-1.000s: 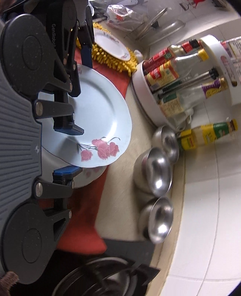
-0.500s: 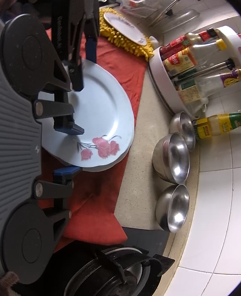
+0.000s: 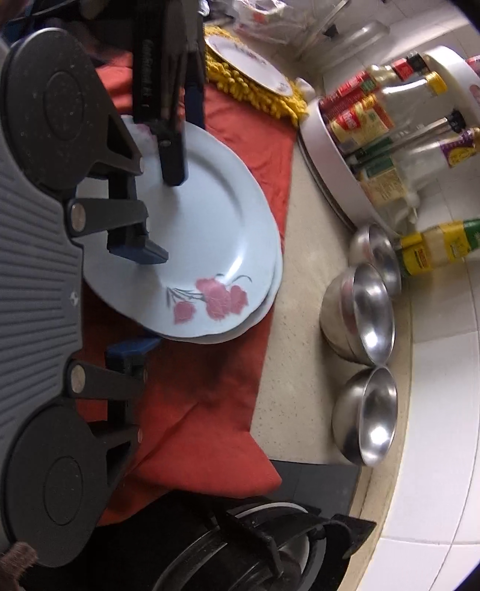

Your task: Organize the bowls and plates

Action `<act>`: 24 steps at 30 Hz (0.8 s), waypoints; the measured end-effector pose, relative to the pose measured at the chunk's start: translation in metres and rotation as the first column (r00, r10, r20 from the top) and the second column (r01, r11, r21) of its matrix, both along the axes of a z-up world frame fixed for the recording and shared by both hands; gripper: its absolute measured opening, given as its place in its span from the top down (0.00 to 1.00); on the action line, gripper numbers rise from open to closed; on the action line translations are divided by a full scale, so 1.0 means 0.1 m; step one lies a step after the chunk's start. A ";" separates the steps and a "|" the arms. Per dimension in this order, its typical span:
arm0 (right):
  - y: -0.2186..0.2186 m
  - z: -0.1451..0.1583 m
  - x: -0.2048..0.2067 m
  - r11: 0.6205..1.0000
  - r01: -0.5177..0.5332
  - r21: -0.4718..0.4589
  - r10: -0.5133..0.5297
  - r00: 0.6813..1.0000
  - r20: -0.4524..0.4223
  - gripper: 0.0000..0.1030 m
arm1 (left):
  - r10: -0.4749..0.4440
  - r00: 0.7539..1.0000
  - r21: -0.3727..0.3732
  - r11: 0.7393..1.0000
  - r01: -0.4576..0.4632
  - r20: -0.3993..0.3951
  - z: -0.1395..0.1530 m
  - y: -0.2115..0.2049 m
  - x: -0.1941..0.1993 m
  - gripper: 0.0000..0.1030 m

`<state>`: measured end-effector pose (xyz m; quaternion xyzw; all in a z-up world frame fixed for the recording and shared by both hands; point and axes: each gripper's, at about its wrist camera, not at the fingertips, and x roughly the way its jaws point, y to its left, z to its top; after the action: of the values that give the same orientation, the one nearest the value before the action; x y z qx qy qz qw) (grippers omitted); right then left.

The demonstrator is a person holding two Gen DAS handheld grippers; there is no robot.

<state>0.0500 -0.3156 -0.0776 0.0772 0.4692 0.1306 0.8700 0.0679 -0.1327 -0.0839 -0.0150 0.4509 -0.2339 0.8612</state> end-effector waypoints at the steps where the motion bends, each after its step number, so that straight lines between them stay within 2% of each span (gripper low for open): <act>1: -0.02 -0.01 0.02 1.000 0.013 0.016 -0.013 1.000 -0.005 0.61 | -0.002 1.000 0.015 1.000 0.002 0.009 0.00 -0.05 0.01 0.16; 3: -0.06 -0.03 0.07 0.998 0.034 0.050 -0.033 0.999 -0.024 0.61 | 0.002 1.000 0.031 1.000 -0.003 0.011 0.00 -0.10 0.06 0.15; 7: -0.02 -0.02 0.12 0.999 0.031 0.030 -0.030 0.999 -0.014 0.61 | 0.034 0.999 -0.004 0.999 -0.034 0.001 0.02 -0.02 0.17 0.22; 9: 0.01 -0.01 0.13 1.000 0.026 0.012 -0.026 1.000 0.003 0.62 | 0.040 0.999 0.027 0.999 -0.041 0.024 0.02 -0.05 0.17 0.25; 15: -0.04 -0.05 0.24 0.999 0.034 0.040 -0.034 0.999 0.013 0.67 | 0.056 0.997 0.024 0.998 -0.057 0.055 0.02 -0.03 0.28 0.27; 18: 0.01 -0.04 0.31 1.000 0.027 0.004 -0.027 0.999 0.043 0.68 | 0.035 0.995 0.070 0.997 -0.042 0.092 0.06 -0.08 0.31 0.31; 21: -0.08 -0.01 0.28 1.000 0.012 0.008 -0.013 0.999 0.051 0.69 | 0.029 0.991 0.071 0.997 -0.038 0.127 0.15 0.06 0.20 0.31; 24: -0.14 0.09 0.20 0.999 -0.007 -0.032 0.010 0.995 0.096 0.69 | -0.011 0.991 0.070 0.998 0.002 0.132 0.22 0.20 0.05 0.31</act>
<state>0.0703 -0.3297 -0.0684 0.0549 0.4290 0.1305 0.8921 0.0733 -0.1128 -0.0618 0.0322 0.4006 -0.2213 0.8885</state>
